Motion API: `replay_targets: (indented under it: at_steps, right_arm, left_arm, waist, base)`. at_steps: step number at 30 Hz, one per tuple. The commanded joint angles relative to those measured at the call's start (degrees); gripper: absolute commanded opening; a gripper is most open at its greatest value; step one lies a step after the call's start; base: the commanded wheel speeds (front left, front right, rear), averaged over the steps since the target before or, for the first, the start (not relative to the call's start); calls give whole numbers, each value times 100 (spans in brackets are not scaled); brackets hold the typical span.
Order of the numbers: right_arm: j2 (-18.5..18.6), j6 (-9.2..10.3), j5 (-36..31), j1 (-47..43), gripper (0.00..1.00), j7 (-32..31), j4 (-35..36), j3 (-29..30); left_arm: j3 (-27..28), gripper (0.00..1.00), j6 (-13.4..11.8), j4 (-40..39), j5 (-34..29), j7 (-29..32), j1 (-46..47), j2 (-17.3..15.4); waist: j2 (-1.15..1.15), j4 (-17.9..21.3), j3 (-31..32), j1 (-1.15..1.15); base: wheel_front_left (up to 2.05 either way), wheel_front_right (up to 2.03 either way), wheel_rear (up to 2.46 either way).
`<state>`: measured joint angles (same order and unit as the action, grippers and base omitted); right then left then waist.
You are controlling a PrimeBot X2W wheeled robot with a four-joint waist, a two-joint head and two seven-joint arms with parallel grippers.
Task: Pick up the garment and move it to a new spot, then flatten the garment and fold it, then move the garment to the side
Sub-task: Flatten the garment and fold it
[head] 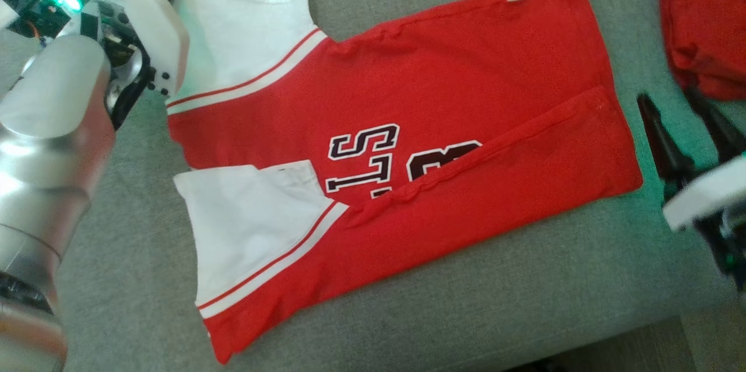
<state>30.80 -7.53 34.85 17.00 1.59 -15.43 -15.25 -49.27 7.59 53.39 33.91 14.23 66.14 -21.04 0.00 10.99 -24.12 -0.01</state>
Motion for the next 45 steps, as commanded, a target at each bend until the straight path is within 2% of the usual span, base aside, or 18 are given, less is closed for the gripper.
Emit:
replay_targets:
  at_steps: [1, 8, 15, 19, 26, 29, 31, 33, 34, 35, 36, 45]
  right_arm:
    - [213, 4, 18, 116, 100, -38, 173, -59]
    - [213, 4, 240, 1362, 100, -1135, -126, -620]
    - [102, 4, 241, 2516, 100, -2045, -1346, -1105]
    - [-54, 4, 241, 2985, 100, -2268, -1962, -1270]
    - [-209, 4, 384, 3472, 100, -2252, -2603, -1566]
    - [-238, 4, 436, 3594, 73, -2181, -2786, -1714]
    - [-233, 4, 451, 3672, 49, -2103, -2872, -1813]
    - [-231, 4, 477, 3739, 38, -2032, -2953, -1901]
    - [-222, 4, 486, 3813, 29, -1936, -3047, -1962]
    - [-223, 4, 496, 3841, 3, -1901, -3097, -1995]
    - [-226, 4, 512, 3867, 0, -1870, -3143, -2029]
    - [-177, 4, 678, 4156, 0, -1220, -3374, -2074]
  left_arm:
    - [116, 0, -10, -137, 36, -57, 180, -197]
    - [-144, 0, -10, -404, 231, -348, 294, -85]
    - [-335, 0, -10, -420, 382, -593, 406, 34]
    - [-456, 0, -10, -406, 443, -703, 483, 35]
    - [-655, 0, -10, -340, 556, -815, 653, 41]
    - [-740, 0, -10, -300, 609, -860, 695, 52]
    - [-797, 0, -10, -276, 646, -880, 721, 55]
    - [-848, 0, -10, -256, 683, -899, 745, 57]
    - [-899, 0, -10, -237, 719, -920, 767, 55]
    - [-923, 0, -10, -226, 738, -930, 775, 56]
    - [-944, 0, -10, -215, 761, -938, 782, 58]
    - [-1012, 0, -10, -152, 775, -1344, 999, 6]
  waist:
    - [0, -65, 75, 1]
    - [0, -387, 98, 1]
    - [0, -637, 79, 1]
    - [0, -703, 56, 1]
    - [0, -800, 15, 1]
    - [0, -837, 18, 1]
    - [0, -859, 18, 1]
    - [0, -880, 20, 1]
    - [0, -898, 21, 1]
    - [0, -908, 22, 1]
    - [0, -915, 23, 1]
    - [0, -971, 5, 1]
  base:
    - [0, 0, 0]
    - [0, 0, 0]
    - [0, 0, 0]
    - [0, 0, 0]
    - [0, 0, 0]
    - [0, 0, 0]
    - [0, 0, 0]
    - [0, 0, 0]
    - [0, 0, 0]
    - [0, 0, 0]
    - [0, 0, 0]
    - [0, 0, 0]
